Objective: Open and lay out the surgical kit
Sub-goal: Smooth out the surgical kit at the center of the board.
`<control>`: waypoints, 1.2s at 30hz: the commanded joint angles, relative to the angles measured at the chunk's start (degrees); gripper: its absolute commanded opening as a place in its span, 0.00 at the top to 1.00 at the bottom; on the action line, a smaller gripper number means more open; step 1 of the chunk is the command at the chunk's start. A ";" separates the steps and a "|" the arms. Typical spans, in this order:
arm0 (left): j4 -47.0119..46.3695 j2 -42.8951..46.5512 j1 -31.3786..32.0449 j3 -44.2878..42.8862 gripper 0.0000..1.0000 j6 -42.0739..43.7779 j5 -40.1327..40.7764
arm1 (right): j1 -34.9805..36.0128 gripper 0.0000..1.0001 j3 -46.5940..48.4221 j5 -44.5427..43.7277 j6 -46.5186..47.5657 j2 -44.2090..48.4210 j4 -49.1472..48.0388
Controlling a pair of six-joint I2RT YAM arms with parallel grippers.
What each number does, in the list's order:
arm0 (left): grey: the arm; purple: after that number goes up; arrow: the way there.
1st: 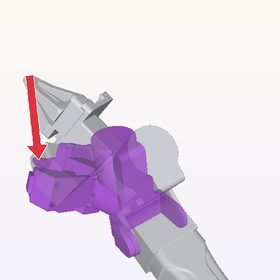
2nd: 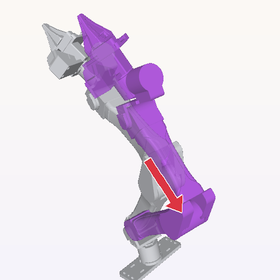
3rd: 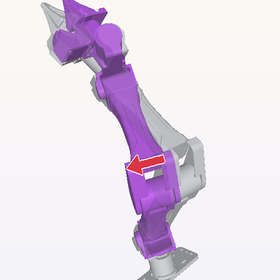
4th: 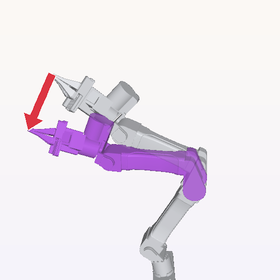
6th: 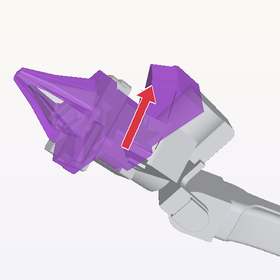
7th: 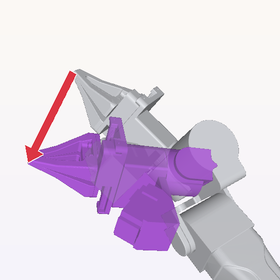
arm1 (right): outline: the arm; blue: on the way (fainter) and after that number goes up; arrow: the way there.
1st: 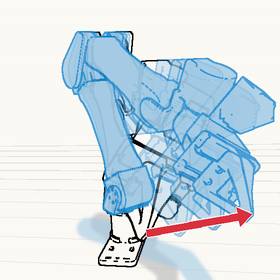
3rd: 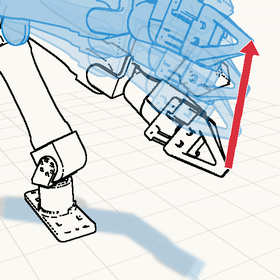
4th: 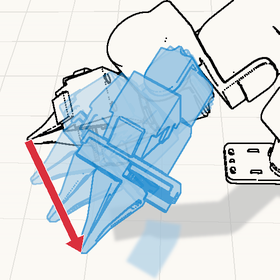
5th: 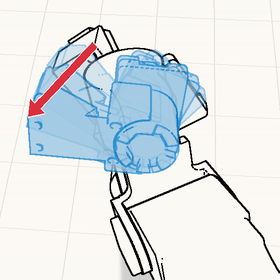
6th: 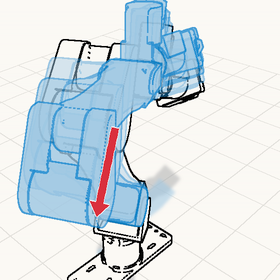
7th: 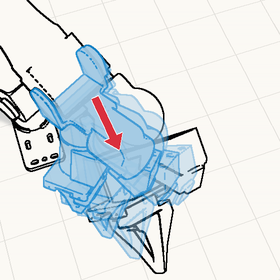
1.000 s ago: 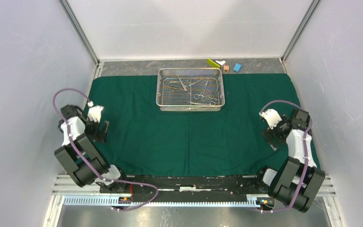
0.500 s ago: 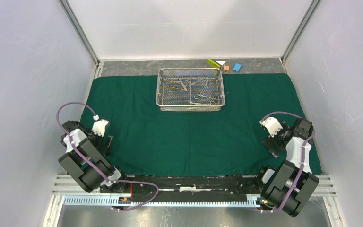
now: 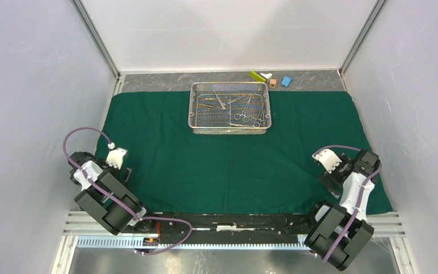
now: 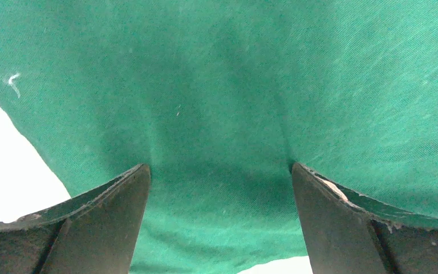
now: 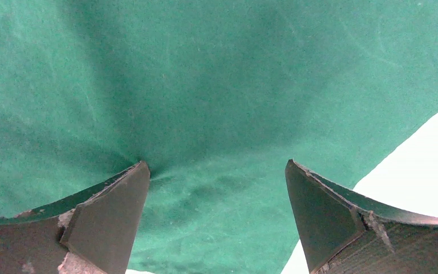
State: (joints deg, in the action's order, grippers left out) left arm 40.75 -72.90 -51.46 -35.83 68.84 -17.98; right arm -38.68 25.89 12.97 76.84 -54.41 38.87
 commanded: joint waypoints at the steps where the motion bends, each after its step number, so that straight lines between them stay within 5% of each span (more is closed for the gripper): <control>1: 0.48 2.49 -0.97 -0.74 0.00 4.96 1.48 | -1.20 0.02 1.96 -3.35 5.16 0.46 11.29; 10: 5.07 7.10 -0.98 -5.69 0.00 -1.40 -6.37 | -2.25 0.02 8.01 2.15 1.92 2.01 13.90; 36: -4.24 3.56 -4.17 6.83 0.00 11.78 10.24 | -16.30 0.03 -3.24 -8.73 23.75 -1.26 13.69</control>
State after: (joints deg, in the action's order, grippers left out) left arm 42.09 -67.40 -53.30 -32.40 73.12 -14.11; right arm -53.36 26.11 4.99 88.42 -56.25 47.75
